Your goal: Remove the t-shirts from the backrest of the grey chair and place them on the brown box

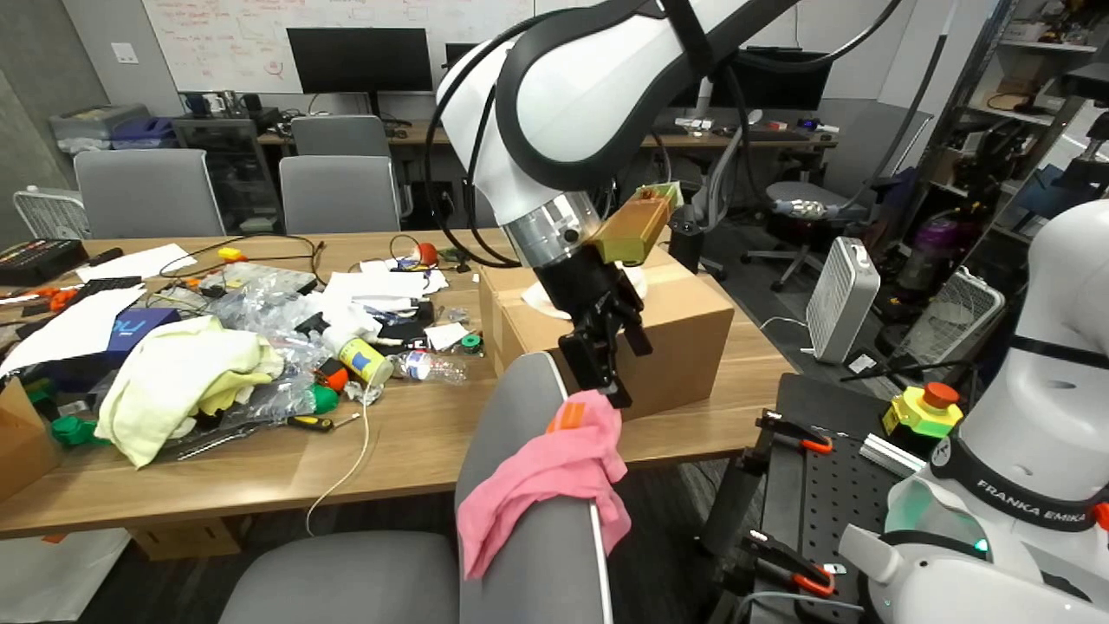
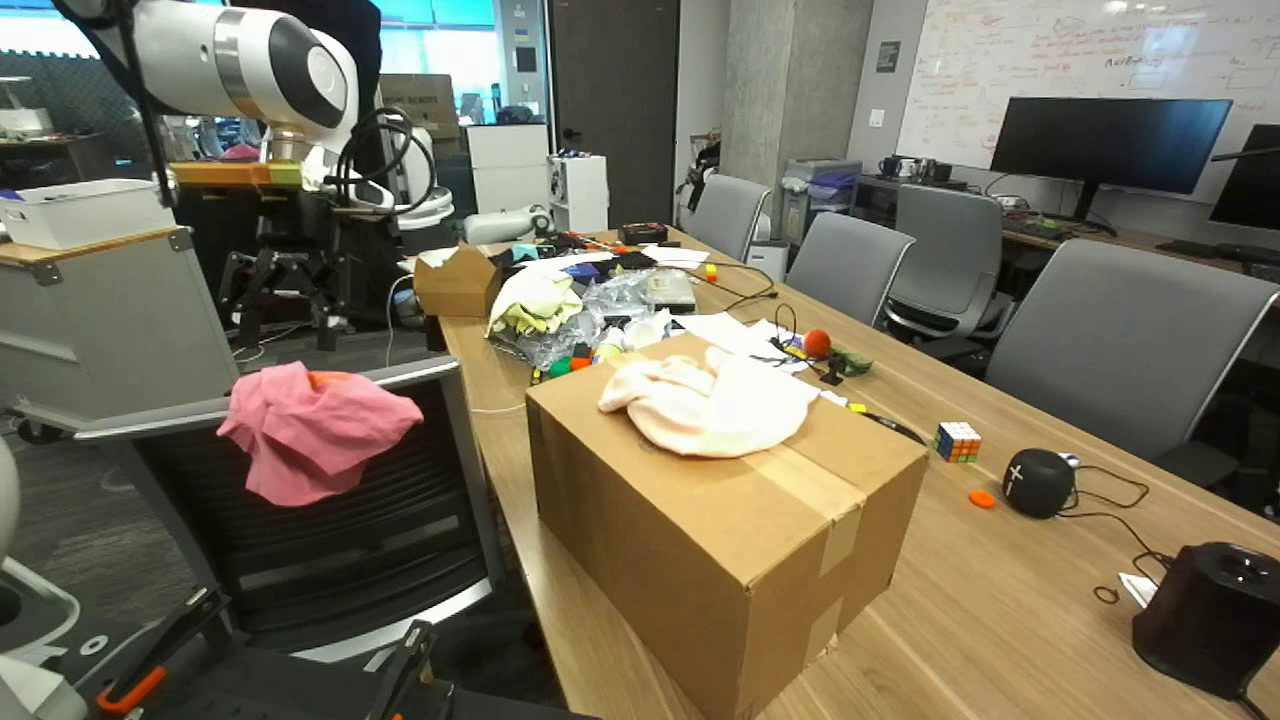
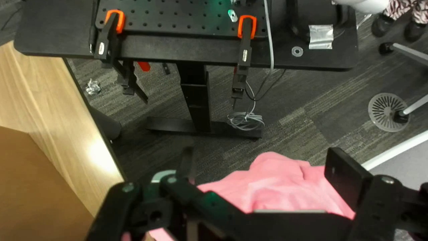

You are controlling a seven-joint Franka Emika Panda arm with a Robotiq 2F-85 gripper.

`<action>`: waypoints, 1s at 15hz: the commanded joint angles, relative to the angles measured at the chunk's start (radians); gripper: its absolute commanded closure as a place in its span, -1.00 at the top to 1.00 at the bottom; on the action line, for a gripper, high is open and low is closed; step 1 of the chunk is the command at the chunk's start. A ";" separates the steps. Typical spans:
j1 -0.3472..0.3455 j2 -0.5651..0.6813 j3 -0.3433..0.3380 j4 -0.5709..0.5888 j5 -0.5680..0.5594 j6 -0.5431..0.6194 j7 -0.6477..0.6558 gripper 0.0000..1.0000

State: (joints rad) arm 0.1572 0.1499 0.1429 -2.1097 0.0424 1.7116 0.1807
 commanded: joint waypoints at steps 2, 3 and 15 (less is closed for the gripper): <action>0.017 0.053 0.009 0.017 0.001 0.147 -0.014 1.00; 0.020 0.064 0.010 0.018 0.001 0.177 -0.009 1.00; 0.050 0.219 0.009 0.093 -0.012 0.230 0.007 1.00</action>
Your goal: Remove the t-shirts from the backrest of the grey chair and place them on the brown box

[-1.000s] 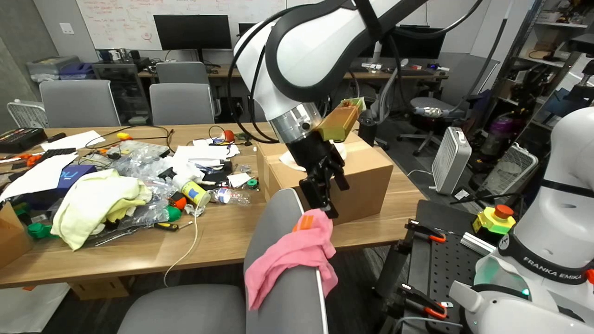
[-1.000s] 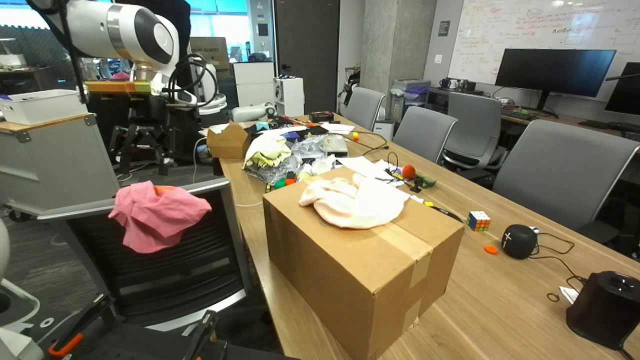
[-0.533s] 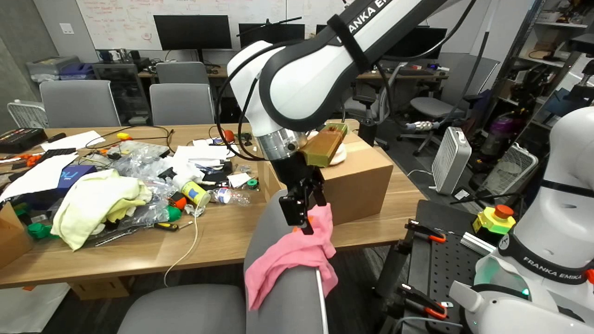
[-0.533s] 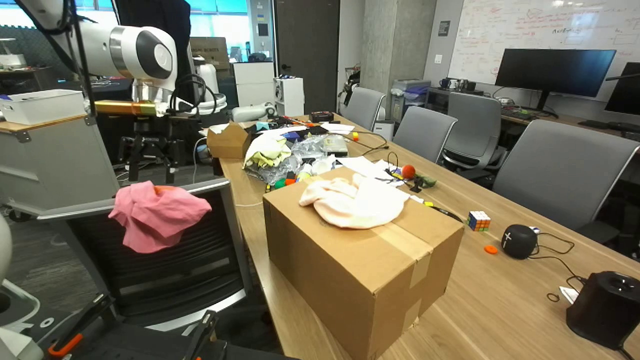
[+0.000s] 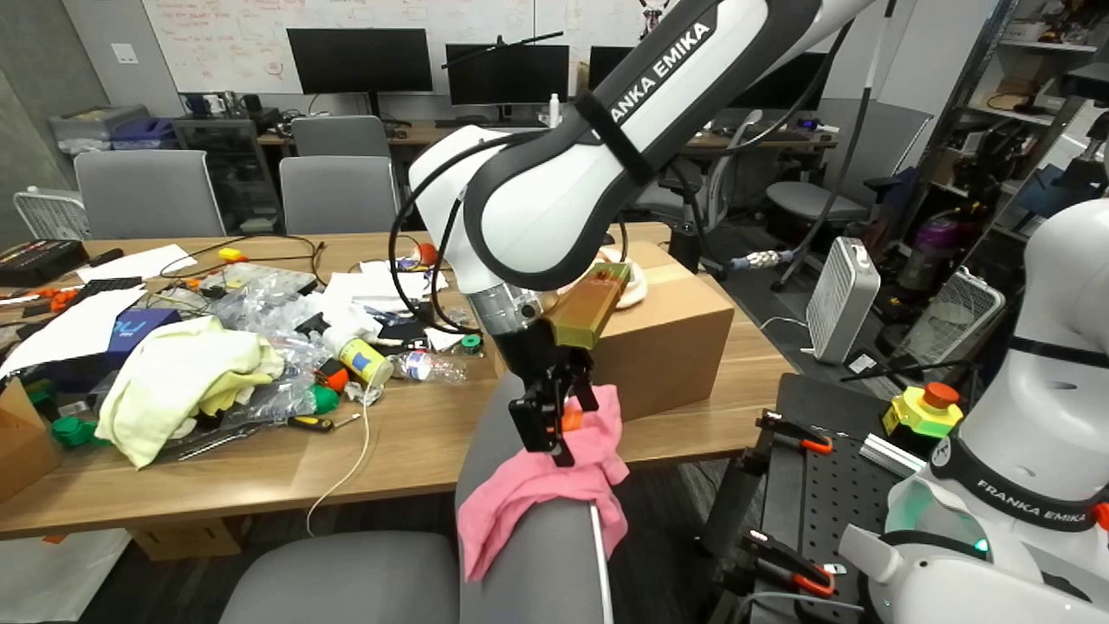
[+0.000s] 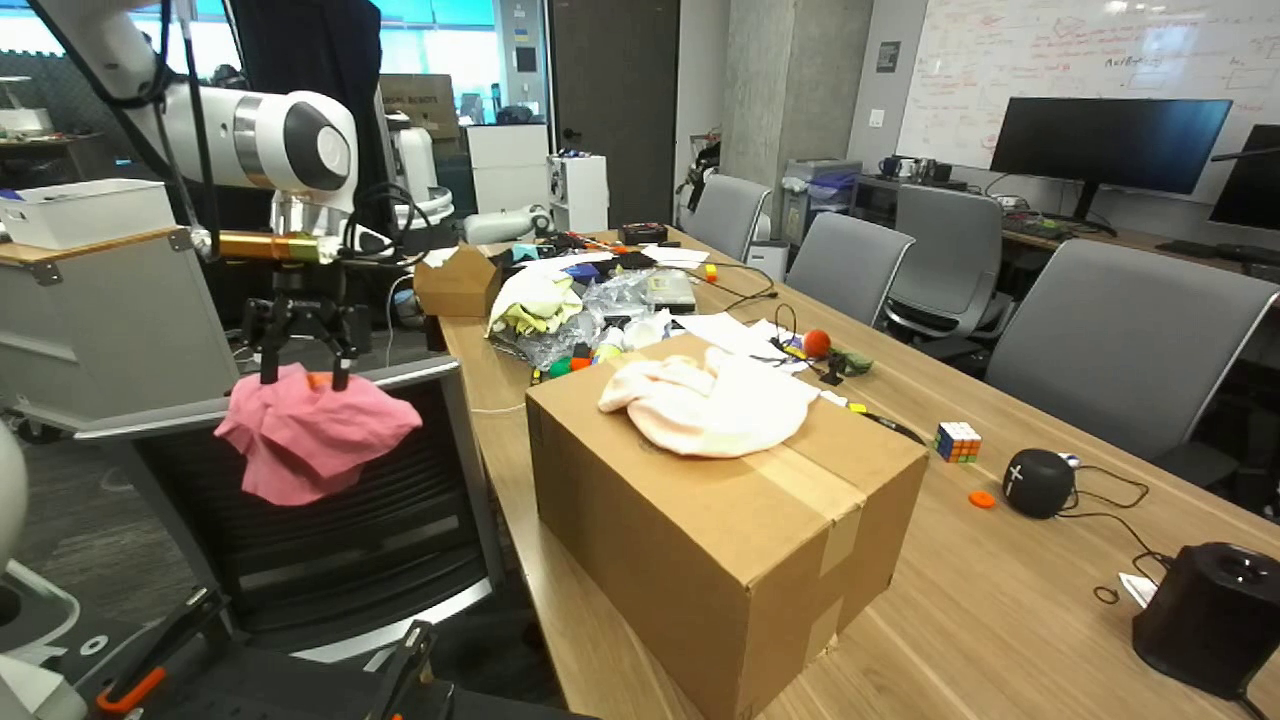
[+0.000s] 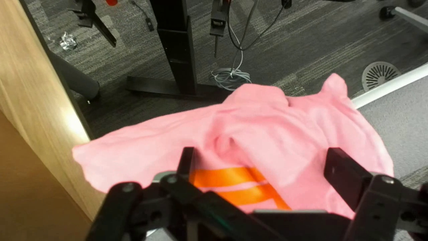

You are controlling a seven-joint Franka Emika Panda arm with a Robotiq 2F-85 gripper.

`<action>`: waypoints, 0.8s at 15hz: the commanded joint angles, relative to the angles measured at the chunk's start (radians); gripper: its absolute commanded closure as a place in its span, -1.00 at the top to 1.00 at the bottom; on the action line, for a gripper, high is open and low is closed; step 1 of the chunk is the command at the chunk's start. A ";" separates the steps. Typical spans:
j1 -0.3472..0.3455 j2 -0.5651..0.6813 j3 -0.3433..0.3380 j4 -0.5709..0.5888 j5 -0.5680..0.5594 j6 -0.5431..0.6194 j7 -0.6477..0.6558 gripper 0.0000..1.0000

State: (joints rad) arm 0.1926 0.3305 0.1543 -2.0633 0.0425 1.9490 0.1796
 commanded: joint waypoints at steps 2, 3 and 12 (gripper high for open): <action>0.018 0.054 -0.003 0.059 -0.012 -0.008 0.010 1.00; 0.019 0.062 -0.005 0.066 -0.014 -0.007 0.012 1.00; 0.030 0.080 -0.009 0.095 -0.022 -0.018 0.033 -0.14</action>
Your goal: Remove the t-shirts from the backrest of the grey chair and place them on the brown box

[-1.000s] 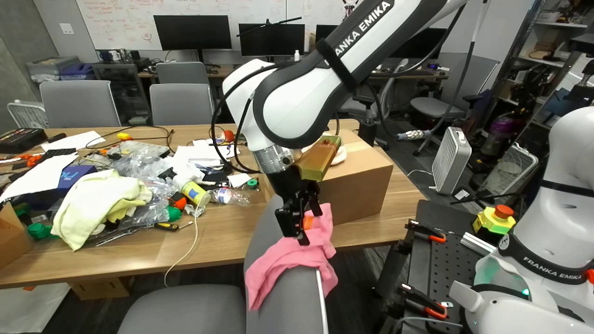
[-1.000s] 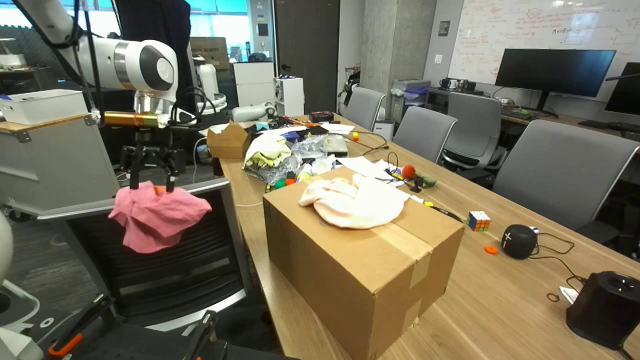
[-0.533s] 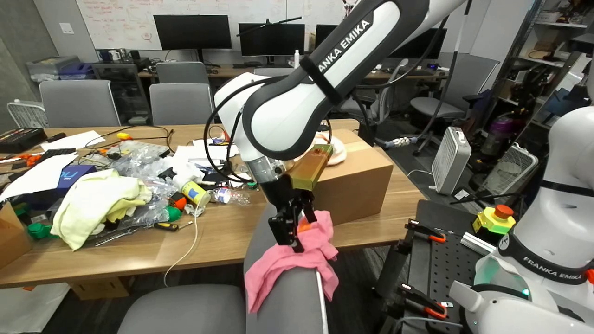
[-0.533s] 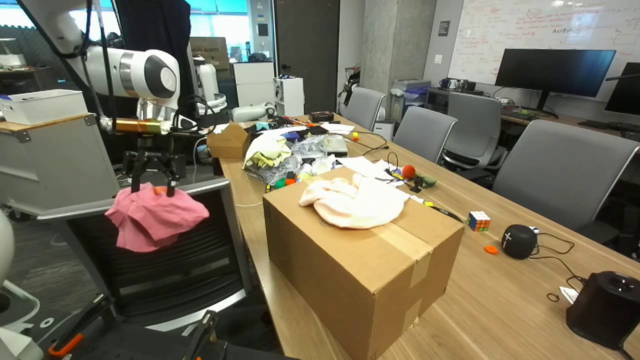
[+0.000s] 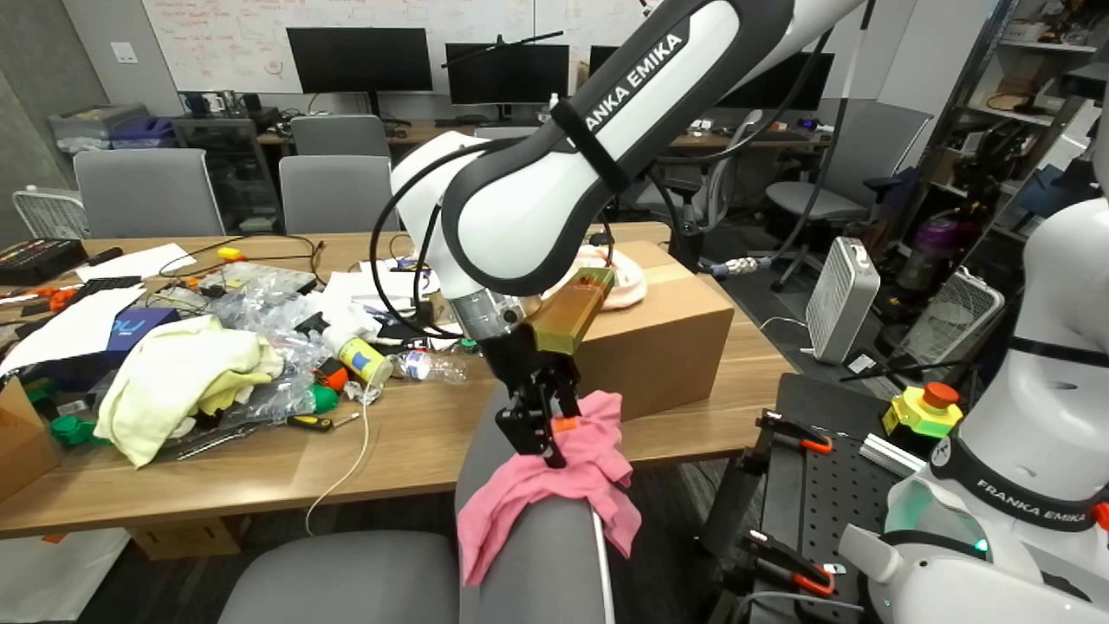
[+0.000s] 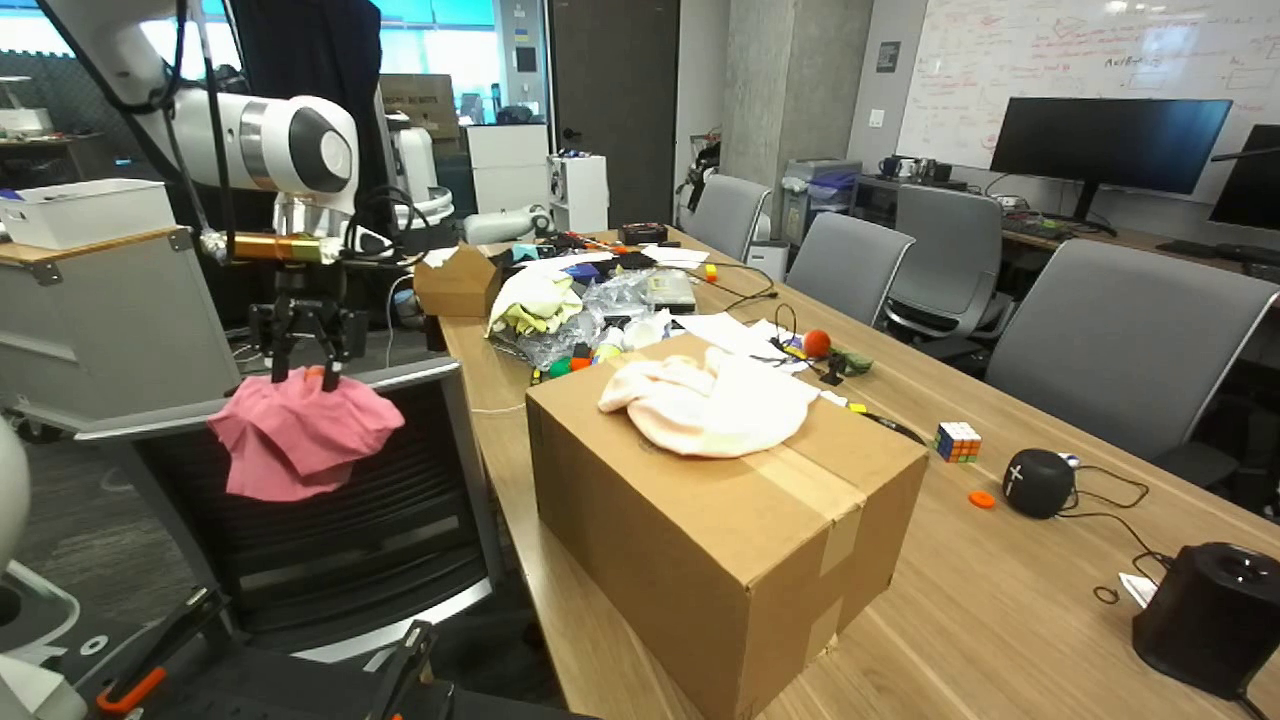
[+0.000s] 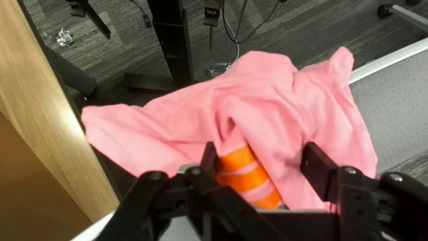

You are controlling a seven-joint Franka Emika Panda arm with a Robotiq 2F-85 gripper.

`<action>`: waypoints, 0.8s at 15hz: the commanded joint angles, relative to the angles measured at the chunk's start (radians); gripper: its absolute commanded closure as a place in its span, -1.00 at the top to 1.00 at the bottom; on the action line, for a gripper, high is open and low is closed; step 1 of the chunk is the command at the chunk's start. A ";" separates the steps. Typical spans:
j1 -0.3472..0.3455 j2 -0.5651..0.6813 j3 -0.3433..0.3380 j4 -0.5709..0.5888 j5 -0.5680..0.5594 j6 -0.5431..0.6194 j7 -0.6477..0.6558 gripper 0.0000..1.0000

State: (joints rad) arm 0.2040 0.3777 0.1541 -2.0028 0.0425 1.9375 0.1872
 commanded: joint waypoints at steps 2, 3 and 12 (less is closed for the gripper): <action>0.022 0.034 -0.009 0.041 -0.023 -0.011 0.031 -0.44; 0.023 0.035 -0.010 0.043 -0.022 -0.010 0.032 -0.57; 0.023 0.037 -0.015 0.061 -0.020 -0.020 0.042 -0.95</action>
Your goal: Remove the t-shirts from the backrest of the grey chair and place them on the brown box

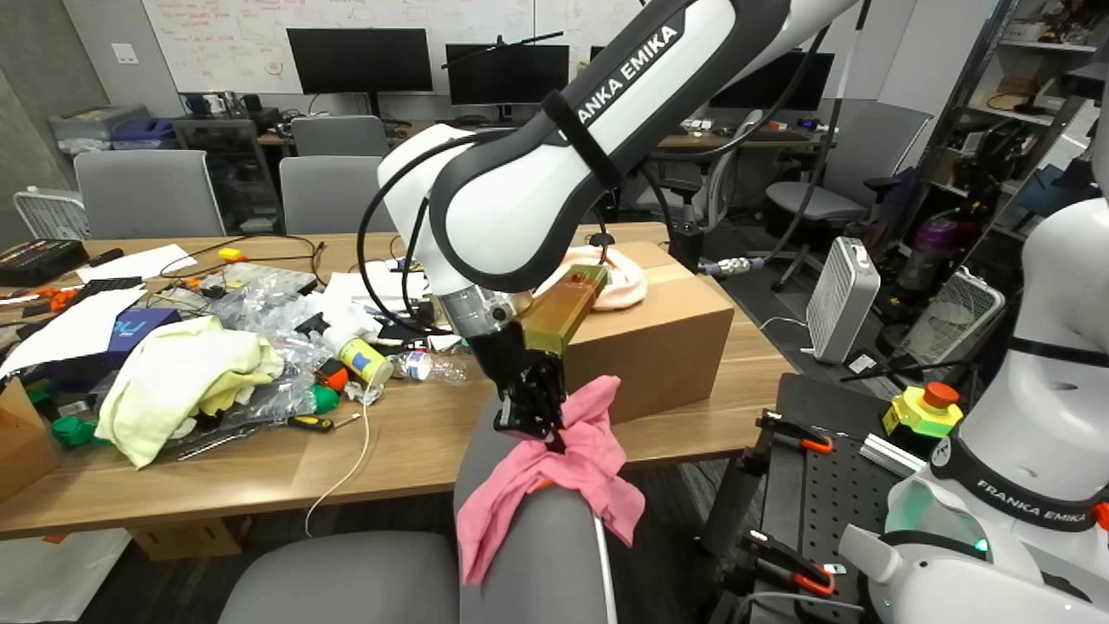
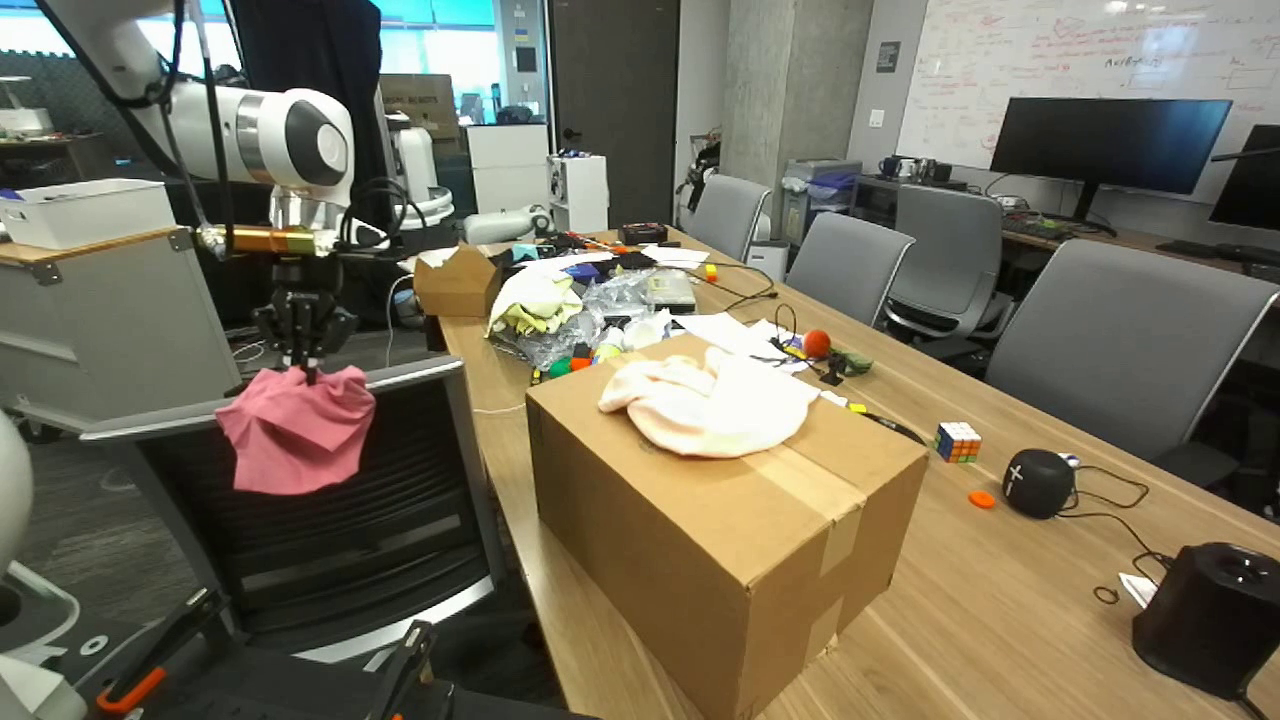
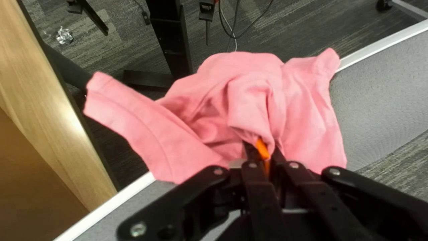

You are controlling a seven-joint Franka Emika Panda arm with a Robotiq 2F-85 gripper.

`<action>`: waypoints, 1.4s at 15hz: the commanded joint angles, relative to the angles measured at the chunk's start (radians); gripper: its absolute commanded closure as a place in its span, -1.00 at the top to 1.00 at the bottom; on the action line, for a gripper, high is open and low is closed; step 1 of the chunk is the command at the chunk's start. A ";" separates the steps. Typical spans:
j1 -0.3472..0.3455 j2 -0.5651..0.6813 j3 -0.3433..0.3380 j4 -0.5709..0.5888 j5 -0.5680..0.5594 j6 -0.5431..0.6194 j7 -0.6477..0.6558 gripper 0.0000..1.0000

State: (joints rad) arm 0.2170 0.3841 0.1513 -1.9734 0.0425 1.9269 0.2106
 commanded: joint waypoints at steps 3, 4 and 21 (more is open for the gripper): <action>0.008 0.002 -0.021 0.031 -0.028 -0.001 0.034 -0.95; 0.007 -0.021 -0.026 0.027 -0.030 0.008 0.047 -0.95; -0.106 -0.306 -0.107 0.098 0.007 0.024 0.205 -0.95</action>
State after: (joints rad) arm 0.1430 0.1113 0.0570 -1.9008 0.0376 1.9629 0.3924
